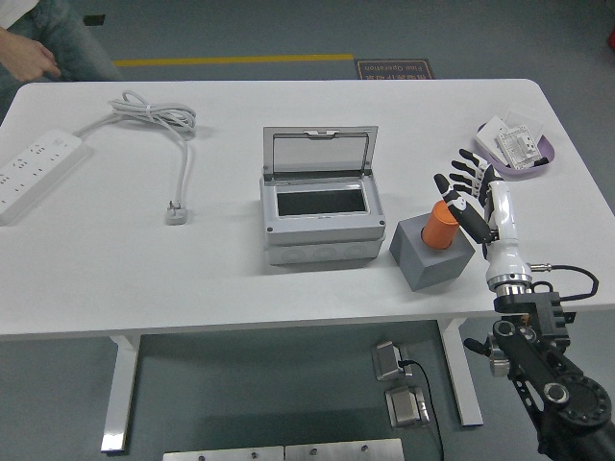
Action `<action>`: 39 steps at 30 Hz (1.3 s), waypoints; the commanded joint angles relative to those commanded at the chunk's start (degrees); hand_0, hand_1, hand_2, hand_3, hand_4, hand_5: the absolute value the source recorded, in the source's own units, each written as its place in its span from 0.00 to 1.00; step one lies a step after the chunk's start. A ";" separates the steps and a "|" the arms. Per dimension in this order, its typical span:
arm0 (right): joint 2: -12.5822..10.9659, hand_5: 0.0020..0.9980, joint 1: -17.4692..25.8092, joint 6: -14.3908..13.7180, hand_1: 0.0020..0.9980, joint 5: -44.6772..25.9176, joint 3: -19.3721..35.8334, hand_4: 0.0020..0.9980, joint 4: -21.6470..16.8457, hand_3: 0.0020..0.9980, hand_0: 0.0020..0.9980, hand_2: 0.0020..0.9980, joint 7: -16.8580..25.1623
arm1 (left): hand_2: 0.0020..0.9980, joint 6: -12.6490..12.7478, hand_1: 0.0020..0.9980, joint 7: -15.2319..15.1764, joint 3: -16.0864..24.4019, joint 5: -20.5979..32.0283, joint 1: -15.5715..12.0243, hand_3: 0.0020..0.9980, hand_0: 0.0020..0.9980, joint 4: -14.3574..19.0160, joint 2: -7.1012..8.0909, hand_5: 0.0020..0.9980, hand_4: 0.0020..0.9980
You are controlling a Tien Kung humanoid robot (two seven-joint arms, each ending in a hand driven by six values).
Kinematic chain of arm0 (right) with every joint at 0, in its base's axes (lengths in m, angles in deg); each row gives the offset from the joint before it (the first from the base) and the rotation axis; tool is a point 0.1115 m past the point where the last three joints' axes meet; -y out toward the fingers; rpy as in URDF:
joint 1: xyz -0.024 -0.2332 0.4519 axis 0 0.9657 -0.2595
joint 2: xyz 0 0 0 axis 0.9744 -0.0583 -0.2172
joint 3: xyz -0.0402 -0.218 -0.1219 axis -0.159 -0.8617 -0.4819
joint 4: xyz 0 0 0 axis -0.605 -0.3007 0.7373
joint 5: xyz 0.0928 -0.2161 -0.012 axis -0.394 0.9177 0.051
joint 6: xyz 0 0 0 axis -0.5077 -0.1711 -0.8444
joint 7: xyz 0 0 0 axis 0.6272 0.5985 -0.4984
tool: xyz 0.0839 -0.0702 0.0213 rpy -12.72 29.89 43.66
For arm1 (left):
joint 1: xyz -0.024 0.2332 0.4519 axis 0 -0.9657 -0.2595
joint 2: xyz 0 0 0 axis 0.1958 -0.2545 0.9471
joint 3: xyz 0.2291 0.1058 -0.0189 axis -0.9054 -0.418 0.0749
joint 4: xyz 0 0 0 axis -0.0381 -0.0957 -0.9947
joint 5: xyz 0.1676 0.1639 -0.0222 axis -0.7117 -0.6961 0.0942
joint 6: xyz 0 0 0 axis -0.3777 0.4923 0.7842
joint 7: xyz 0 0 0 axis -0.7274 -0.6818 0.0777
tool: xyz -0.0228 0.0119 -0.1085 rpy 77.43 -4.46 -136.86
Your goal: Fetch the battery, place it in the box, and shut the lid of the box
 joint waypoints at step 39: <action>-0.32 0.10 -1.91 -1.59 0.61 -2.31 -6.02 0.63 4.13 0.64 0.47 0.61 -0.21 | 0.50 -0.19 0.63 0.17 0.44 -1.14 0.52 0.64 0.61 0.00 -0.14 0.16 0.76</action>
